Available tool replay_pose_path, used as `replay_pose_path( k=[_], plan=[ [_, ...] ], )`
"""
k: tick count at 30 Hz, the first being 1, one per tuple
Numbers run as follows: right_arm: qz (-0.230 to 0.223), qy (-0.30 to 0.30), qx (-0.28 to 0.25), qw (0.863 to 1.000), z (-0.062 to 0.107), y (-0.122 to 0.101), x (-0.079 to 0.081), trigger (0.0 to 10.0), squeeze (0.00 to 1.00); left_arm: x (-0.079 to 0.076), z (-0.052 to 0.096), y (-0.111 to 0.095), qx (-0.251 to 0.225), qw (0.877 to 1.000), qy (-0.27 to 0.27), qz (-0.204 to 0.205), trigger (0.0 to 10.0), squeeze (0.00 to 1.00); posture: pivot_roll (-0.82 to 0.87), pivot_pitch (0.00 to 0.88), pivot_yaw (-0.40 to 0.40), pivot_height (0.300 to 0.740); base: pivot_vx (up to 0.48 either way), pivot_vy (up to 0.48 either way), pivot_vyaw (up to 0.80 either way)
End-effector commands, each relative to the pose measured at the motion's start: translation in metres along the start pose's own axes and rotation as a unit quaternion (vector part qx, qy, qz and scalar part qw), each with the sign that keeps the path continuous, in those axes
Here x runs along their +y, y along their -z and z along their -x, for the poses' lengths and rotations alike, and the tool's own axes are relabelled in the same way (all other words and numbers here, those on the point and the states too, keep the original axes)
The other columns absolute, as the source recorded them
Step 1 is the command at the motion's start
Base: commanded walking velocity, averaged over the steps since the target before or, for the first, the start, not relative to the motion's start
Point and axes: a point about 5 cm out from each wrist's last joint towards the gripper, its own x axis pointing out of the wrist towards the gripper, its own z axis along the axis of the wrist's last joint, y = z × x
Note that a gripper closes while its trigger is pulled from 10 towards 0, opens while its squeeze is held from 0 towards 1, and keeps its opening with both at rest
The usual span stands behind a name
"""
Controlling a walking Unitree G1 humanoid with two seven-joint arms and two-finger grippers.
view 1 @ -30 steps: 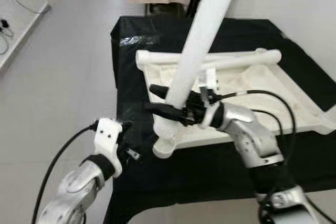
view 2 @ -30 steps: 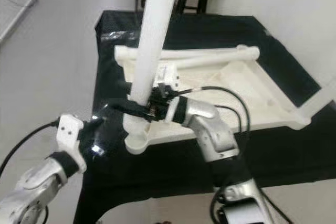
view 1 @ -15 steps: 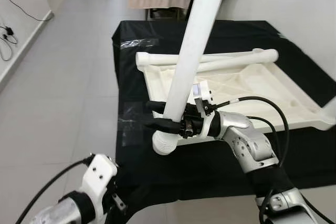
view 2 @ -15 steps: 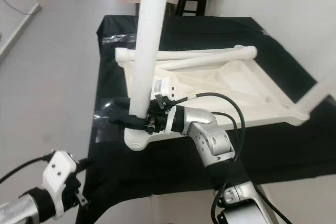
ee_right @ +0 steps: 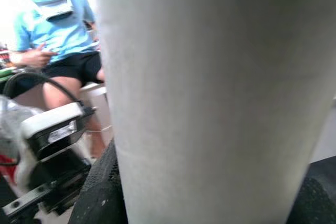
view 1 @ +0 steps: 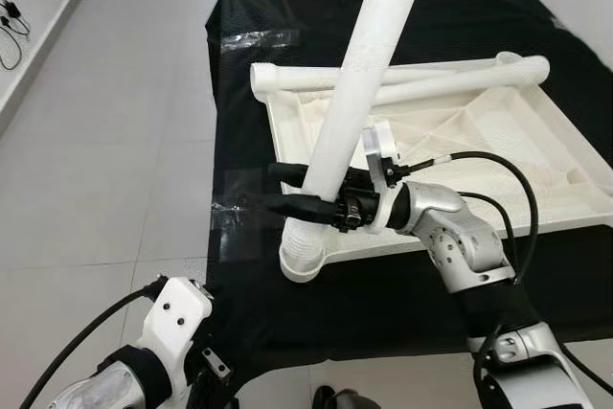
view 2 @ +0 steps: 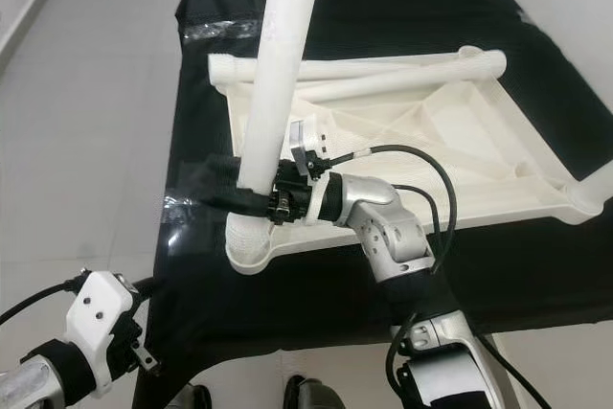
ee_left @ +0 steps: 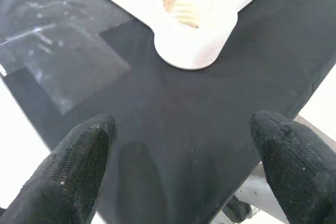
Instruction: Building children table
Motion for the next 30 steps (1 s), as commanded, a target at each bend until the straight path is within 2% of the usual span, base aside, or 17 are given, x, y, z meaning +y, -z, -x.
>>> replay_pose_path(
  k=[1,8,9,14,23,26,30],
  plan=[
    [-0.012,-0.04,0.0,0.999,-0.007,0.007,0.011,10.0,0.0,-0.002,0.003,-0.001,0.002,1.0,-0.003,0.008,10.0,0.0,0.19,0.305,-0.073,0.74,0.0,0.0,0.0],
    [-0.013,-0.059,0.008,0.998,-0.017,0.016,0.016,10.0,0.0,0.002,0.004,-0.008,-0.008,1.0,-0.017,0.004,10.0,0.0,0.19,0.317,-0.069,0.74,0.0,0.0,0.0],
    [0.004,-0.039,0.016,0.999,-0.023,0.021,0.011,10.0,0.0,0.001,0.004,-0.009,-0.01,1.0,-0.02,0.005,10.0,0.0,0.2,0.326,-0.074,0.74,0.0,0.0,0.0],
    [0.025,0.002,0.015,1.0,-0.027,0.021,-0.001,10.0,0.0,-0.002,0.005,-0.009,-0.01,1.0,-0.021,0.007,10.0,0.0,0.2,0.332,-0.079,0.74,0.0,0.0,0.0],
    [0.029,0.01,0.016,0.999,-0.021,0.014,-0.011,10.0,0.0,-0.003,0.006,-0.01,-0.005,1.0,-0.025,0.003,10.0,0.0,0.21,0.341,-0.085,0.74,0.0,0.0,0.0],
    [0.024,-0.021,0.035,0.999,-0.008,0.012,-0.014,10.0,0.0,-0.004,0.009,-0.011,-0.001,1.0,-0.027,0.003,10.0,0.0,0.22,0.348,-0.088,0.74,0.0,0.0,0.0],
    [0.026,-0.051,0.05,0.997,-0.005,0.013,-0.013,10.0,0.0,-0.004,0.01,-0.011,0.001,1.0,-0.028,0.004,10.0,0.0,0.22,0.352,-0.088,0.74,0.0,0.0,0.0]
  ],
)
